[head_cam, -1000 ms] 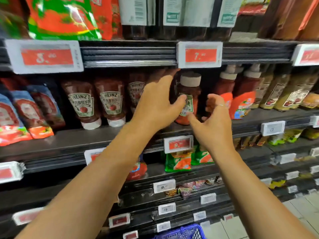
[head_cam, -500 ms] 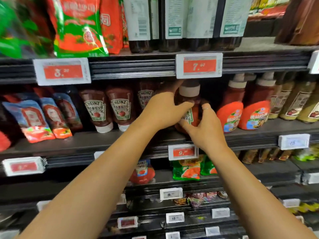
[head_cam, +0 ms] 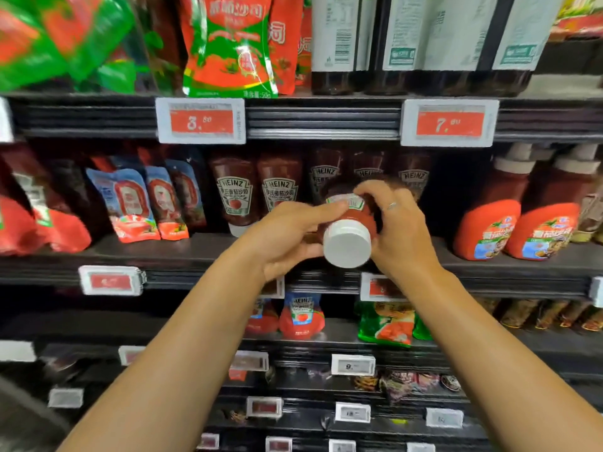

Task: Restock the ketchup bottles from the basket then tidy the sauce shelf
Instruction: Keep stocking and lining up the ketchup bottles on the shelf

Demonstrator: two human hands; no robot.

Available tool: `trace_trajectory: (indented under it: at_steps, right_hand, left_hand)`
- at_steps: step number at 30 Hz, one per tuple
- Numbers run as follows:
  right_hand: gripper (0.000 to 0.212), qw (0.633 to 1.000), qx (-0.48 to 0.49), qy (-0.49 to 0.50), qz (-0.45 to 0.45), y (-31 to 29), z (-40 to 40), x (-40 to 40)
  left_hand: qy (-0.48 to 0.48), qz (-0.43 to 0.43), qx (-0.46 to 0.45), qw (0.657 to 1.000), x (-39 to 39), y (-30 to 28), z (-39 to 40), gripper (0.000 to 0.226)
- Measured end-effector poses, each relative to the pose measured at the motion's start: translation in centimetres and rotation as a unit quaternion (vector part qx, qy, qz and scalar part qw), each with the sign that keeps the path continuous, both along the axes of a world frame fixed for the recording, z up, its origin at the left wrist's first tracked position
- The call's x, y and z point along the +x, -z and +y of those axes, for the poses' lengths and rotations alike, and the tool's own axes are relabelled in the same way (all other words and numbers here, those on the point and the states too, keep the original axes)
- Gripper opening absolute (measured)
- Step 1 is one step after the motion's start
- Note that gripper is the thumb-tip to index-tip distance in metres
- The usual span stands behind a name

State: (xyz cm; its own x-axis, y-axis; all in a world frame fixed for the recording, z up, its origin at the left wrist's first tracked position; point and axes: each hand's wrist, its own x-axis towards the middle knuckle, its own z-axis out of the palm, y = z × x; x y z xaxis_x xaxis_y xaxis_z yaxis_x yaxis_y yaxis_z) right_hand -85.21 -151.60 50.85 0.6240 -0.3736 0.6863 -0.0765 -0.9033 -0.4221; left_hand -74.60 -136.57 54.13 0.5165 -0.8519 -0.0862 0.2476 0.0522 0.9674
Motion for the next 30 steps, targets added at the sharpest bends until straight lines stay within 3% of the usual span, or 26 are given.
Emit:
trace_trajectory:
  at_steps: [3, 4, 5, 7, 9, 11, 14, 19, 22, 25, 30]
  right_hand:
    - [0.053, 0.988, 0.149, 0.001, 0.031, -1.2, 0.3, 0.5]
    - [0.040, 0.979, 0.200, -0.014, 0.034, -1.5, 0.4, 0.6]
    - [0.026, 0.963, 0.265, -0.042, 0.024, -1.7, 0.5, 0.8]
    - [0.023, 0.906, 0.407, -0.117, -0.001, -2.0, 1.0, 1.0]
    - [0.022, 0.872, 0.464, -0.152, 0.005, -2.1, 0.9, 1.2]
    - [0.054, 0.891, 0.435, -0.127, 0.035, -2.1, 0.7, 1.4]
    - [0.068, 0.915, 0.392, -0.088, 0.019, -2.5, 0.7, 1.7]
    - [0.068, 0.939, 0.340, -0.050, -0.030, -2.6, 0.4, 2.4]
    - [0.076, 0.947, 0.312, -0.051, -0.055, -2.3, 0.3, 2.5]
    - [0.081, 0.956, 0.283, -0.050, -0.059, -1.7, -0.2, 2.8]
    - [0.074, 0.960, 0.278, -0.031, -0.025, -0.2, -0.7, 3.3]
  left_hand:
    - [-0.044, -0.019, -0.015, 0.999, 0.1, 0.2, 0.7, 0.055]
    - [-0.050, -0.028, -0.022, 0.998, 0.1, 0.3, 0.8, 0.053]
    - [-0.054, -0.037, -0.030, 0.997, 0.3, 0.5, 0.9, 0.050]
    - [-0.067, -0.067, -0.045, 0.994, 0.6, 0.8, 1.0, 0.044]
    - [-0.089, -0.112, -0.046, 0.989, 1.0, 0.9, 0.7, 0.049]
    - [-0.106, -0.149, -0.042, 0.982, 1.1, 0.9, 0.4, 0.057]
    - [-0.107, -0.201, -0.027, 0.973, 1.4, 1.2, -0.1, 0.056]
    - [-0.169, -0.355, 0.029, 0.919, 1.9, 1.2, -1.2, 0.050]
    - [-0.177, -0.424, 0.062, 0.886, 2.0, 1.2, -1.9, 0.063]
    - [-0.224, -0.473, 0.096, 0.847, 1.8, 1.4, -2.3, 0.044]
    - [-0.230, -0.471, 0.131, 0.842, 1.7, 1.9, -2.5, 0.048]
